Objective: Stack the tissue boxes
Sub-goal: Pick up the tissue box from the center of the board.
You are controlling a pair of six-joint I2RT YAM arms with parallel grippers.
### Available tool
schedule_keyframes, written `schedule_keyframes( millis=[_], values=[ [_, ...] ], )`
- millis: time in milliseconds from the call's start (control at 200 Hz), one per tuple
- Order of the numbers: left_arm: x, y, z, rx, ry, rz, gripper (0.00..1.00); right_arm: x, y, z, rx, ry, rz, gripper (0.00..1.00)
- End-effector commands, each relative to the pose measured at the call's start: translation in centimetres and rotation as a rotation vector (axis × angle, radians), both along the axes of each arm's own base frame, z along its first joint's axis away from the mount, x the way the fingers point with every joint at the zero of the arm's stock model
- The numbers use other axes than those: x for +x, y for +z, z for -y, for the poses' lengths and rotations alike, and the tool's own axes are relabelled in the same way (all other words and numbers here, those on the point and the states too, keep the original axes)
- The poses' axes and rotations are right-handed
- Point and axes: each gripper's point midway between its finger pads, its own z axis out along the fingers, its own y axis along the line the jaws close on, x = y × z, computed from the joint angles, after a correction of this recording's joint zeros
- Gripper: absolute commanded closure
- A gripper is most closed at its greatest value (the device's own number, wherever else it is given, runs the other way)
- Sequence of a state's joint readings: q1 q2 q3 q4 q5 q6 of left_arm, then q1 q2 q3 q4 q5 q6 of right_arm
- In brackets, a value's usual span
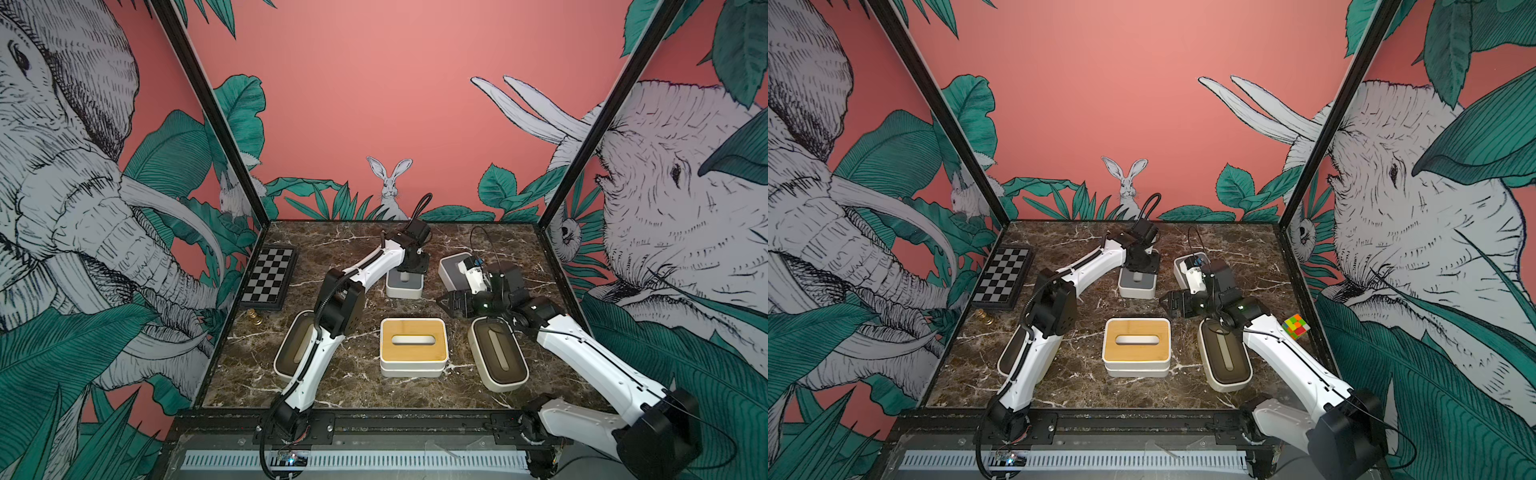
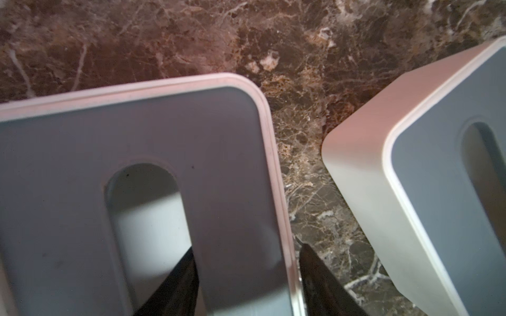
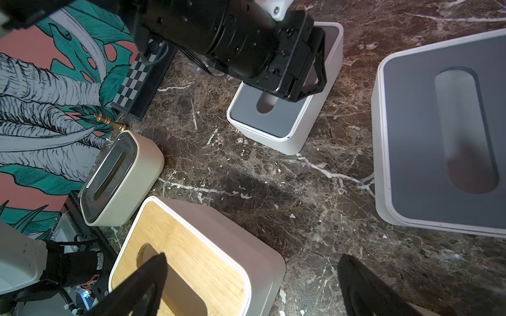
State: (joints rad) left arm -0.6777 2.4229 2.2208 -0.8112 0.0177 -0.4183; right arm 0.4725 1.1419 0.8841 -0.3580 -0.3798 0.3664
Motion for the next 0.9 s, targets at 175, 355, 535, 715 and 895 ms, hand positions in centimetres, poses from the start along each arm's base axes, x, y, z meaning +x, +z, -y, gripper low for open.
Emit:
schedule_keyframes(
  millis=[175, 355, 535, 715, 895],
  values=[
    [-0.7, -0.2, -1.4, 0.103, -0.004, -0.009, 0.50, 0.7, 0.0, -0.2, 0.023, -0.002, 0.012, 0.02],
    [-0.5, 0.9, -2.3, 0.141, -0.024, 0.035, 0.54, 0.9, -0.2, -0.3, 0.032, -0.008, 0.002, 0.03],
    [-1.4, -0.4, -2.5, 0.104, -0.075, -0.045, 0.42, 0.8, -0.3, -0.3, 0.040, -0.017, 0.001, 0.02],
    [-1.5, -0.7, -2.5, 0.103, -0.084, -0.051, 0.37, 0.7, -0.3, 0.0, 0.040, -0.027, 0.003, 0.02],
    [-1.2, 0.0, -2.7, 0.102, -0.067, -0.018, 0.49, 0.5, -0.4, 0.0, 0.035, -0.024, -0.003, 0.02]
  ],
)
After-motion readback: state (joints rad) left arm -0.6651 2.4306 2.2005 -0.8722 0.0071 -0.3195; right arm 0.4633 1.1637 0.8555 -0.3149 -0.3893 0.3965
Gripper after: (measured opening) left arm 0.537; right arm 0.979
